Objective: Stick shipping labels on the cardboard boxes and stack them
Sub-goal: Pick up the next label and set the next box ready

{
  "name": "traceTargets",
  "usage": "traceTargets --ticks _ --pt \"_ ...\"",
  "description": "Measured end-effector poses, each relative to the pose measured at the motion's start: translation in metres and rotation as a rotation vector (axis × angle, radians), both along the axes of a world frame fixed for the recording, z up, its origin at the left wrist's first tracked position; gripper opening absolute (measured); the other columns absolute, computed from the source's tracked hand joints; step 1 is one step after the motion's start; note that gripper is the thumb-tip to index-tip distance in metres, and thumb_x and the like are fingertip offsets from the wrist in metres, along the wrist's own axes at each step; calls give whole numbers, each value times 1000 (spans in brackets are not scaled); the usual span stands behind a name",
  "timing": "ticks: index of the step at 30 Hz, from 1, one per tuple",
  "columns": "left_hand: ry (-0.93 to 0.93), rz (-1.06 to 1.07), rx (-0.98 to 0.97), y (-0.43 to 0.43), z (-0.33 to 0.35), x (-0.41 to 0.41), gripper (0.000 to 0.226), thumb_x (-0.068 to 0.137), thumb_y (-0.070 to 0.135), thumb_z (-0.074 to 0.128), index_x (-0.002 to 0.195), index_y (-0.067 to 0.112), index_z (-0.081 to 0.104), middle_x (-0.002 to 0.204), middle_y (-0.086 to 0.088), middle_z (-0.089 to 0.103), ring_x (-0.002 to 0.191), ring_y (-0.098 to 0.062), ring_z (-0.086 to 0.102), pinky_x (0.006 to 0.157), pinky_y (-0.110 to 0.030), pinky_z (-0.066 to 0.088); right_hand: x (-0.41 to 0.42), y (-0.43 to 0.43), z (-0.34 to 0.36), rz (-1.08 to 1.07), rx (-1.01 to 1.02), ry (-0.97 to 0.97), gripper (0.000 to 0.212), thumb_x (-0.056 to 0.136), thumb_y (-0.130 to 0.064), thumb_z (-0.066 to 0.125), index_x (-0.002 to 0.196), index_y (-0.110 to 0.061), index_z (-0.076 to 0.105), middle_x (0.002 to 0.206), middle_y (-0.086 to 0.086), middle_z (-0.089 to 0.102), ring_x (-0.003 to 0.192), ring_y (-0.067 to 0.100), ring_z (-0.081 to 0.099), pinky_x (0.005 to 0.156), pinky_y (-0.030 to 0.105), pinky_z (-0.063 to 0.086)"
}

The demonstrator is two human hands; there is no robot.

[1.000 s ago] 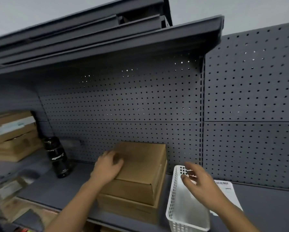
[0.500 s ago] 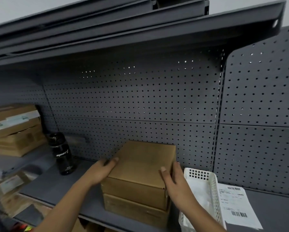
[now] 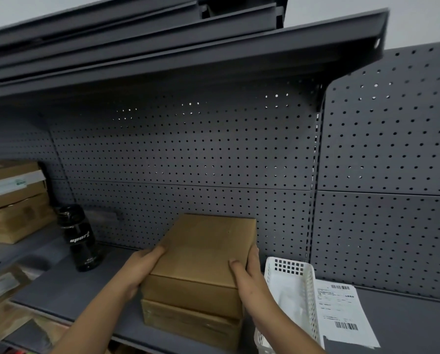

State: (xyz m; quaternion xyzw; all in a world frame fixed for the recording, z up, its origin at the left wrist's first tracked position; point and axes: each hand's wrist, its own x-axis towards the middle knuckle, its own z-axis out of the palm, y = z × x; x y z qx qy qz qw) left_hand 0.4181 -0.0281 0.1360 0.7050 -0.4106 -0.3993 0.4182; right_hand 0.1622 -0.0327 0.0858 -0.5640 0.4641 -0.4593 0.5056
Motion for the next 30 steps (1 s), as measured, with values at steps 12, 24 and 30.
traceTargets --ticks 12,24,30 --pt "25 -91 -10 30 14 -66 51 96 49 63 133 13 61 114 -12 73 102 -30 71 75 -36 58 -91 32 9 -12 41 -95 87 84 -58 53 158 -51 8 159 -23 35 139 7 45 119 39 36" --pt "-6 -277 -98 45 8 -191 27 101 46 58 115 26 70 99 6 80 95 -14 73 76 -30 55 -221 62 23 -149 -25 -105 48 92 -32 62 137 -47 52 125 -24 69 115 0 66 102 29 49" --pt "37 -367 -115 62 6 -263 18 104 39 56 118 31 63 109 16 70 97 1 64 71 -17 47 -294 86 21 -194 6 -107 38 99 -22 62 122 -51 54 120 -28 71 112 -4 66 99 25 47"
